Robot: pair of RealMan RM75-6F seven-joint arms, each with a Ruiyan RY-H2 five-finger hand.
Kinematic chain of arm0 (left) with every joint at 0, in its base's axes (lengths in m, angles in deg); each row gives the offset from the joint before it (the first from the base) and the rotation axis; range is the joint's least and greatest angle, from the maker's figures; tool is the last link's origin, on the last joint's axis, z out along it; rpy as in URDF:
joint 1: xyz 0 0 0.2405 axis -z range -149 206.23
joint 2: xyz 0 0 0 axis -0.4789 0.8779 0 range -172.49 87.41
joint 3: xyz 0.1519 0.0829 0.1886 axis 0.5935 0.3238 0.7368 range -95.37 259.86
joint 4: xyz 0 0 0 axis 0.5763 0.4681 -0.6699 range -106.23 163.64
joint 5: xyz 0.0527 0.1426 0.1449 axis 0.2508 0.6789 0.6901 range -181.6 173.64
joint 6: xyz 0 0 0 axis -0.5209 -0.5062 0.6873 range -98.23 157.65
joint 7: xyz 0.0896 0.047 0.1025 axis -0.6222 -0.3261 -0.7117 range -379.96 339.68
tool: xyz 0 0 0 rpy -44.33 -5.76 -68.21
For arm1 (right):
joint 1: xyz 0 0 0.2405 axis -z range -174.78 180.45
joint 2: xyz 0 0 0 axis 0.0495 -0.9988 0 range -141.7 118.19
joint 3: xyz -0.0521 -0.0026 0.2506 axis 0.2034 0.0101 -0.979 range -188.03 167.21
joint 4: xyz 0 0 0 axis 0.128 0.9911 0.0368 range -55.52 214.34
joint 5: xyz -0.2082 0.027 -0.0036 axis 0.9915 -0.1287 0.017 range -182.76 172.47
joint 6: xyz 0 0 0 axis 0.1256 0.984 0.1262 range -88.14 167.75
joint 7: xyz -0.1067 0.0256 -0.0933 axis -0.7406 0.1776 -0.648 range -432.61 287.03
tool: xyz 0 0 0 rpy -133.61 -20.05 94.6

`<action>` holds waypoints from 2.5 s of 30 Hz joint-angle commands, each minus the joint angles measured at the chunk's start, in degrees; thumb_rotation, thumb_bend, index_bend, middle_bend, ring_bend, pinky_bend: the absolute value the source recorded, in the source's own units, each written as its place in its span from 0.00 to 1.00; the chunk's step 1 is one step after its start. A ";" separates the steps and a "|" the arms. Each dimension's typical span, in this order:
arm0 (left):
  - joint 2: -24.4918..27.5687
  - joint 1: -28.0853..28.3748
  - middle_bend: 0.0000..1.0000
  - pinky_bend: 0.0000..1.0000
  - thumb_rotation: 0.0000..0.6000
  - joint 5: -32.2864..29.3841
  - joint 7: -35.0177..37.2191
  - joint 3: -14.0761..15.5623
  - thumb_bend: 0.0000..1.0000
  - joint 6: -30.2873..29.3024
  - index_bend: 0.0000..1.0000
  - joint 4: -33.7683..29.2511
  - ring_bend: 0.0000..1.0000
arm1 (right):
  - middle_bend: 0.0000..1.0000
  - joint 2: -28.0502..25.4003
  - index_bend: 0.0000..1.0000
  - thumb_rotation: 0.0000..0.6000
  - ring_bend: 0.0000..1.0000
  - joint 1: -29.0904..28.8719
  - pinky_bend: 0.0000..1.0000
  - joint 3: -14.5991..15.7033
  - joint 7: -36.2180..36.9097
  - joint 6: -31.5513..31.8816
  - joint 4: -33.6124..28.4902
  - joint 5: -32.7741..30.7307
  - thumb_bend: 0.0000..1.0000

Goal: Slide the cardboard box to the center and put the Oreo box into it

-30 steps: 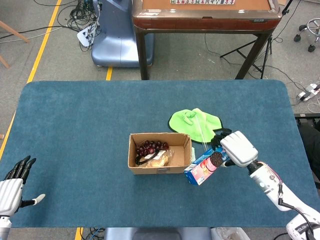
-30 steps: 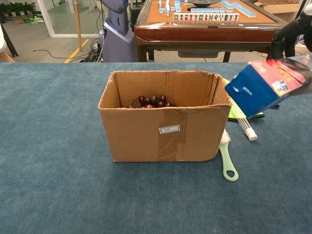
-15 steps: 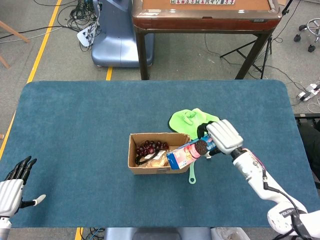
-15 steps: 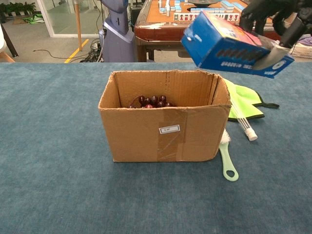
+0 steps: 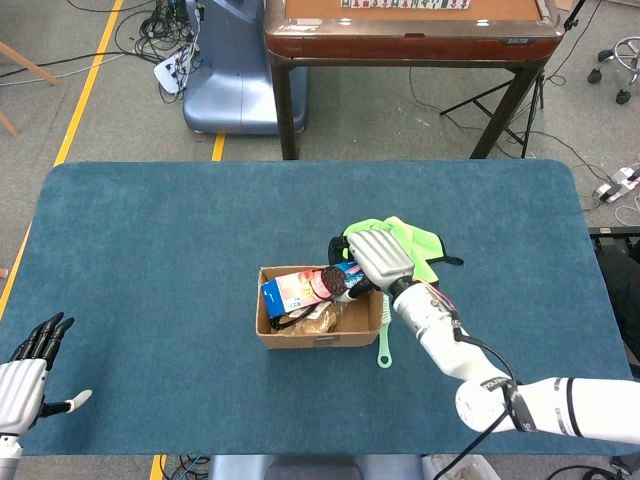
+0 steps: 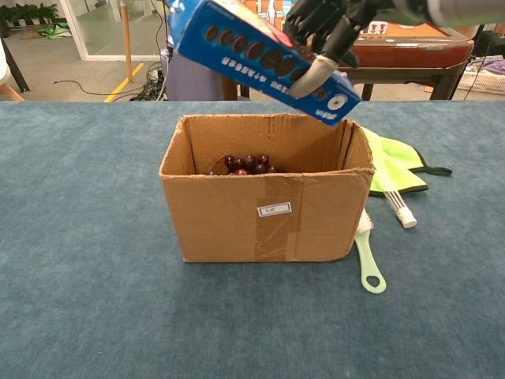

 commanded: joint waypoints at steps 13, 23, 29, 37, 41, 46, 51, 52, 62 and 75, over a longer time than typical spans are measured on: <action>0.23 -0.22 0.02 0.14 1.00 0.33 0.43 -0.03 0.02 -0.23 0.00 -0.10 0.02 | 0.27 -0.19 0.14 1.00 0.38 -3.25 0.71 1.60 2.48 -8.25 2.99 -6.55 0.00; 0.19 -0.26 0.02 0.14 1.00 0.18 -0.01 -0.07 0.02 -0.09 0.00 -0.13 0.02 | 0.14 -5.07 0.00 1.00 0.30 0.26 0.63 0.50 9.12 -10.97 -0.15 2.68 0.00; 0.14 -0.29 0.02 0.14 1.00 0.32 -0.36 -0.02 0.02 -0.09 0.00 -0.20 0.02 | 0.22 -9.43 0.08 1.00 0.30 5.30 0.63 1.03 9.57 -4.36 -3.56 12.64 0.00; -0.11 -0.33 0.02 0.14 1.00 0.34 -1.23 -0.08 0.02 -0.20 0.00 -0.22 0.02 | 0.34 -14.98 0.21 1.00 0.34 14.62 0.63 4.34 10.62 5.26 -0.92 26.47 0.00; -0.37 -0.30 0.02 0.14 1.00 0.14 -1.93 -0.11 0.02 -0.04 0.00 -0.32 0.02 | 0.40 -15.82 0.24 1.00 0.39 18.23 0.63 5.67 14.49 6.79 3.62 29.93 0.00; -0.61 -0.16 0.02 0.14 1.00 -0.13 -2.50 -0.16 0.02 0.32 0.00 -0.32 0.02 | 0.47 -14.38 0.29 1.00 0.47 20.31 0.63 7.27 16.69 6.81 10.14 33.21 0.00; -0.69 -0.13 0.02 0.14 1.00 -0.43 -2.52 -0.28 0.02 0.42 0.00 -0.21 0.02 | 0.47 -10.10 0.33 1.00 0.48 20.78 0.63 9.61 13.15 7.22 18.24 37.35 0.00; -0.66 -0.14 0.02 0.14 1.00 -0.46 -2.46 -0.31 0.02 0.39 0.00 -0.19 0.02 | 0.47 -8.72 0.34 1.00 0.47 20.80 0.63 10.26 11.62 7.62 20.47 38.68 0.00; -0.51 -0.33 0.02 0.14 1.00 -0.80 -2.07 -0.40 0.02 0.25 0.00 -0.10 0.02 | 0.34 1.66 0.35 1.00 0.29 19.20 0.42 15.15 4.96 7.16 37.81 49.99 0.00; -0.66 -0.51 0.02 0.14 1.00 -2.05 -2.49 -0.72 0.02 0.38 0.00 -0.04 0.02 | 0.33 11.68 0.35 1.00 0.25 16.97 0.38 20.77 12.55 8.59 56.47 63.70 0.00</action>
